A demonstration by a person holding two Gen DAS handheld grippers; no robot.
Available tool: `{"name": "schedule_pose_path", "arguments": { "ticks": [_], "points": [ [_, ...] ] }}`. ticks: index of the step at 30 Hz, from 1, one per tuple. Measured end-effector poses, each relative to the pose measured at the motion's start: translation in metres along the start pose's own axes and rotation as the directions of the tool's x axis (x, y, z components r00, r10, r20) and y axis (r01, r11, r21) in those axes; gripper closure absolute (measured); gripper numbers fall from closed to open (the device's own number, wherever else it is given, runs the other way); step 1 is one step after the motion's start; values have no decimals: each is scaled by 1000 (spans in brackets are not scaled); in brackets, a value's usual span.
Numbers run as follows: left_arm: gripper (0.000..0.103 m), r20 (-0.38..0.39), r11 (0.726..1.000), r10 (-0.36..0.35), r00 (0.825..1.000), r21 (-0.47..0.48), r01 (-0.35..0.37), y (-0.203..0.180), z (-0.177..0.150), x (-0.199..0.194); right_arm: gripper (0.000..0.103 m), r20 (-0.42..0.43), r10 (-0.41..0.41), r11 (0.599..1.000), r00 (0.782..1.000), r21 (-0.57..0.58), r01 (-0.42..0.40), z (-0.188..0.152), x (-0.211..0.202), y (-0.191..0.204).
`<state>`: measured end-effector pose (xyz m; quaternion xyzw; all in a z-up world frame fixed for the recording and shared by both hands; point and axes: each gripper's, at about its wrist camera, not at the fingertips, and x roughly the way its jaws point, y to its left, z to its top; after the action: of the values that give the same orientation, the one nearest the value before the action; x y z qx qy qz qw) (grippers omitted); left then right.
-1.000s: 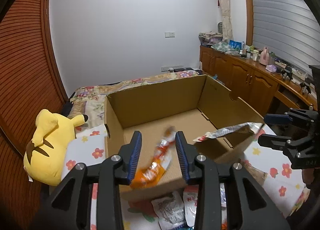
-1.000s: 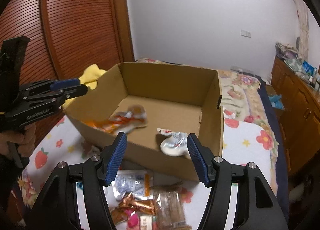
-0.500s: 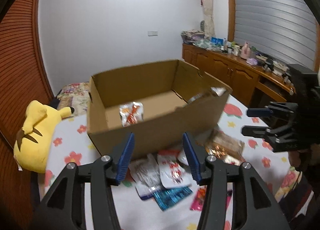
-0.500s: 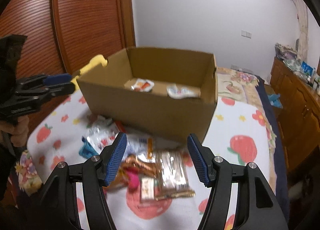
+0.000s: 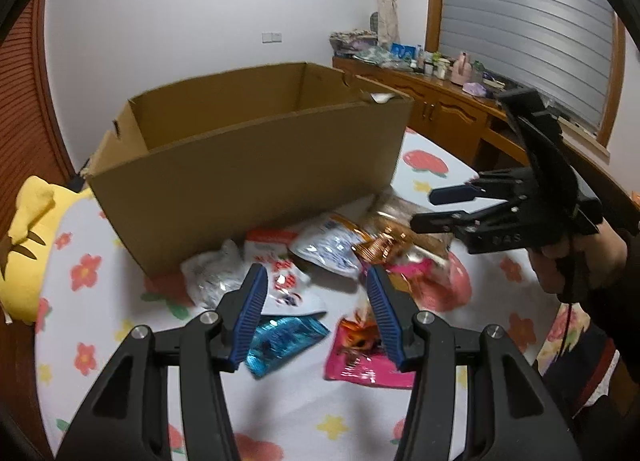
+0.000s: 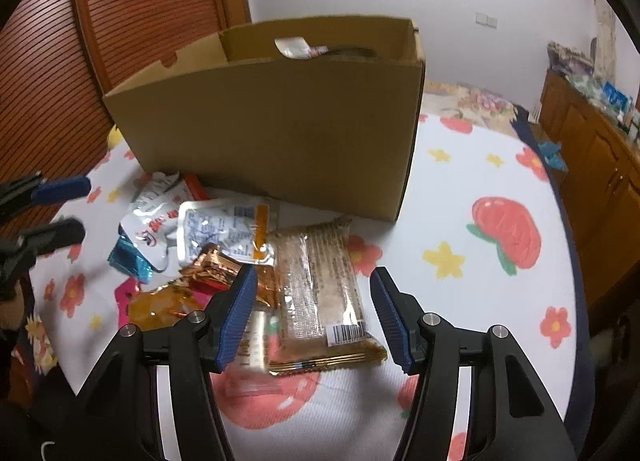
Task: Organize snacks
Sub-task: 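Grasp the pink-wrapped egg with the left tool while the right tool grasps the clear cake bar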
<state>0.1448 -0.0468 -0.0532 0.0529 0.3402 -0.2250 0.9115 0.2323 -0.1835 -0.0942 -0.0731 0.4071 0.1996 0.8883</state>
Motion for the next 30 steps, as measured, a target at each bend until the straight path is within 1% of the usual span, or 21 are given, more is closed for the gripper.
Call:
{"name": "schedule_pose_path", "arguments": {
  "ticks": [6, 10, 11, 12, 13, 15, 18, 23, 30],
  "points": [
    [51, -19, 1000, -29, 999, 1, 29, -10, -8, 8, 43, -42, 0, 1000, 999, -16, -1, 0, 15, 0],
    [51, -33, 999, -44, 999, 9, 44, -17, -11, 13, 43, -64, -18, 999, 998, -34, 15, -1, 22, 0],
    [51, -33, 999, -48, 998, 11, 49, -19, -11, 13, 45, -67, -23, 999, 997, -34, 21, -2, 23, -2],
    [51, -35, 999, -53, 998, 11, 53, -20, -12, 13, 51, -70, -20, 999, 997, -31, 18, -1, 23, -1],
    [51, -39, 998, -57, 998, 12, 58, -21, -12, 14, 55, -68, -21, 999, 997, -29, 19, -2, 23, -2],
    [51, -47, 998, -64, 997, 13, 65, -24, -13, 17, 59, -61, -18, 999, 998, -27, 16, -3, 22, -2],
    [51, -63, 997, -74, 995, 16, 75, -29, -14, 22, 61, -50, -36, 999, 998, -42, 34, -5, 19, 1],
    [51, -83, 996, -89, 993, 22, 91, -37, -14, 32, 61, -12, -42, 999, 999, -27, 41, -11, 5, -2],
    [51, -99, 994, -102, 990, 31, 105, -44, -11, 39, 61, 9, -47, 999, 999, 11, 47, -27, -10, -11]
  ]
}}
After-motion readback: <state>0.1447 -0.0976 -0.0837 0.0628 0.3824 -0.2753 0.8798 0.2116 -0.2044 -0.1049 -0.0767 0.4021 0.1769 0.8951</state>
